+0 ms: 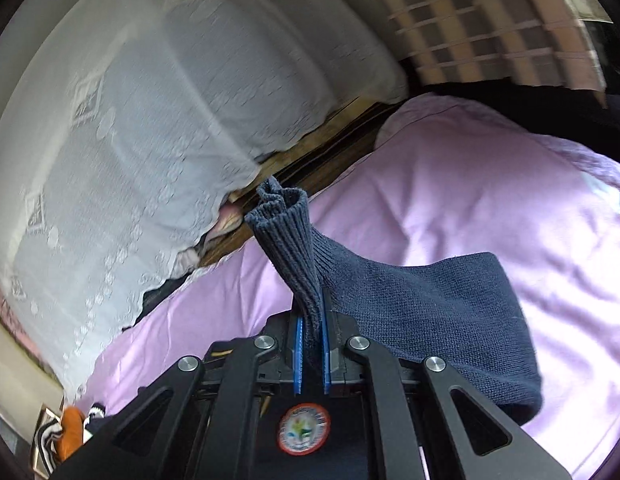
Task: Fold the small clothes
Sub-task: 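Lift the sleeve with the right tool and fold it across the cardigan body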
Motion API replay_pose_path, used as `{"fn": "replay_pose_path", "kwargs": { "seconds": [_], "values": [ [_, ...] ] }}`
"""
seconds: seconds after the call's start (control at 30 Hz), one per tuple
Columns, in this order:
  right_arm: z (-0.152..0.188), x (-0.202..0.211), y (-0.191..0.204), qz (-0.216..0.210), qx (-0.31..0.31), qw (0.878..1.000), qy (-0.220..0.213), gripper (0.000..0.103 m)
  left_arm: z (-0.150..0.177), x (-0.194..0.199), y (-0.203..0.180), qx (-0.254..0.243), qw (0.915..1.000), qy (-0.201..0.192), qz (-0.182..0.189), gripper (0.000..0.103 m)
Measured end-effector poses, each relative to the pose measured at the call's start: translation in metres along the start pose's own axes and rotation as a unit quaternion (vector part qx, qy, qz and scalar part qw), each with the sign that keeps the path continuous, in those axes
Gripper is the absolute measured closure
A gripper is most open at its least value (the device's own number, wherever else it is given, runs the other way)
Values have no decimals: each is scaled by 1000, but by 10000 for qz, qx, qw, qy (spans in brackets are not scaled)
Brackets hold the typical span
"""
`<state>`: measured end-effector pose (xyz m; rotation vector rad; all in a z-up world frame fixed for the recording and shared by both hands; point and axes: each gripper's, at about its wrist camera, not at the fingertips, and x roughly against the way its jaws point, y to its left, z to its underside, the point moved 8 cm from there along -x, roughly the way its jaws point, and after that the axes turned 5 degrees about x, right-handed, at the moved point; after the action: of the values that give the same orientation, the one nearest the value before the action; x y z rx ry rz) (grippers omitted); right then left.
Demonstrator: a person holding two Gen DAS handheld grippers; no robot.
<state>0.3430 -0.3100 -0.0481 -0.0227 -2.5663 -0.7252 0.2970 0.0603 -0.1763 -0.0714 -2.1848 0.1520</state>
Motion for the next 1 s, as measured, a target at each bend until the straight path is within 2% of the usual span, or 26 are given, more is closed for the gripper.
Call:
{"fn": "replay_pose_path", "kwargs": {
  "seconds": [0.4,0.7,1.0],
  "values": [
    [36,-37,81,-526,602,9956,483,95,0,0,0,0,10000,-1,3,4],
    [81,-64,111,-664,1282,9840,1046,95,0,0,0,-1,10000,-2,2,4],
    [103,-81,131,-695,1769,9737,1254,95,0,-1,0,-5,10000,-3,-2,4]
  ]
}}
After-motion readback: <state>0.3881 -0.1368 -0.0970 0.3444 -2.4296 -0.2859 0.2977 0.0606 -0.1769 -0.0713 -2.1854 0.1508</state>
